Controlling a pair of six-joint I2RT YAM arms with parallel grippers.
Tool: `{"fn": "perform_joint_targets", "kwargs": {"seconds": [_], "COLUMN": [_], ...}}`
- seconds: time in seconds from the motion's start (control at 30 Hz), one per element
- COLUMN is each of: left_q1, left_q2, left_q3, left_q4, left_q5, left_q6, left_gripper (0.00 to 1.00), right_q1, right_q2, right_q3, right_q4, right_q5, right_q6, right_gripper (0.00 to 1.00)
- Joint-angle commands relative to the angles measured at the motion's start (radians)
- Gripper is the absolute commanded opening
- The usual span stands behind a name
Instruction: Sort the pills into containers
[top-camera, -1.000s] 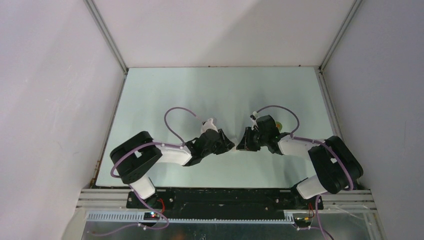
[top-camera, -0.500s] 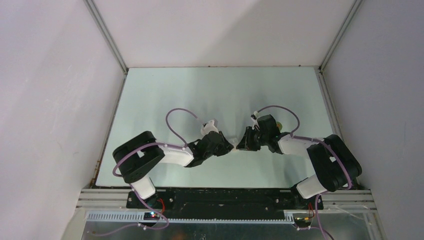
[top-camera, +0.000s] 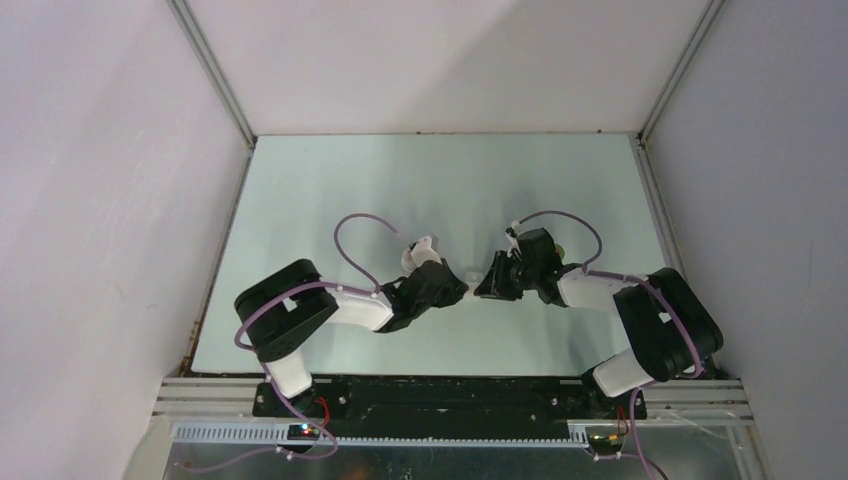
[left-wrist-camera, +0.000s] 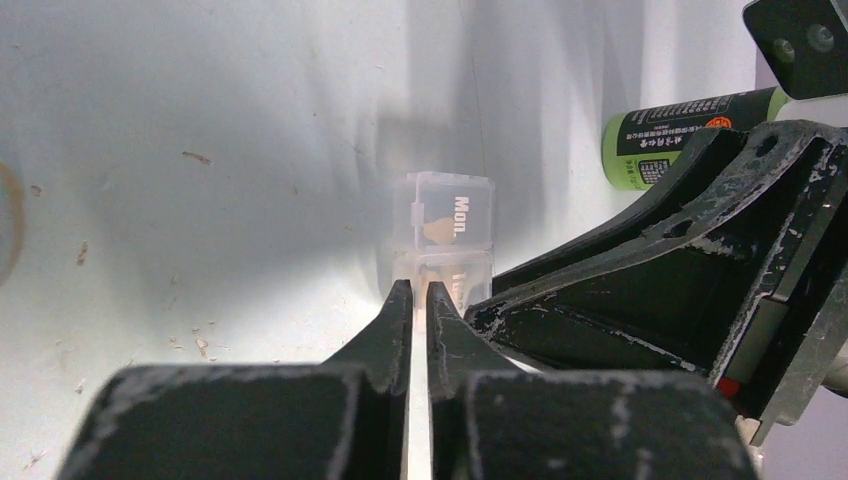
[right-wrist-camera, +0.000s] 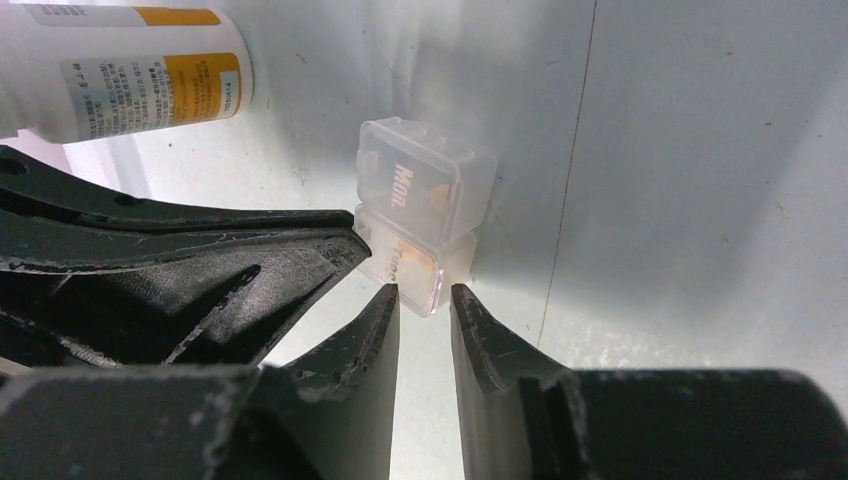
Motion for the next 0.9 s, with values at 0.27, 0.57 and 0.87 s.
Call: {"fn": "perform_joint_targets", "kwargs": {"seconds": [0.27, 0.57, 0.87], "left_q1": [-0.023, -0.025, -0.025], "left_q2": [-0.159, -0.464, -0.916], "left_q3": [0.123, 0.162, 0.060], "left_q4": [-0.325, -0.537, -0.781], "left_q5": [-0.103, -0.183, -0.328], "left_q6": [0.170, 0.278, 0.347], "left_gripper": [0.47, 0.75, 1.00], "right_q1": [0.005, 0.007, 0.010], "right_q2": [-0.112, -0.351, -0.780], "right_q3": [0.090, 0.166, 0.264], "right_q4": [-0.165, -0.336, -0.673], "right_q5": [0.114, 0.236, 0.497], "right_q6": [-0.029, -0.060, -0.088], "right_gripper": [0.35, 0.46, 0.55]}}
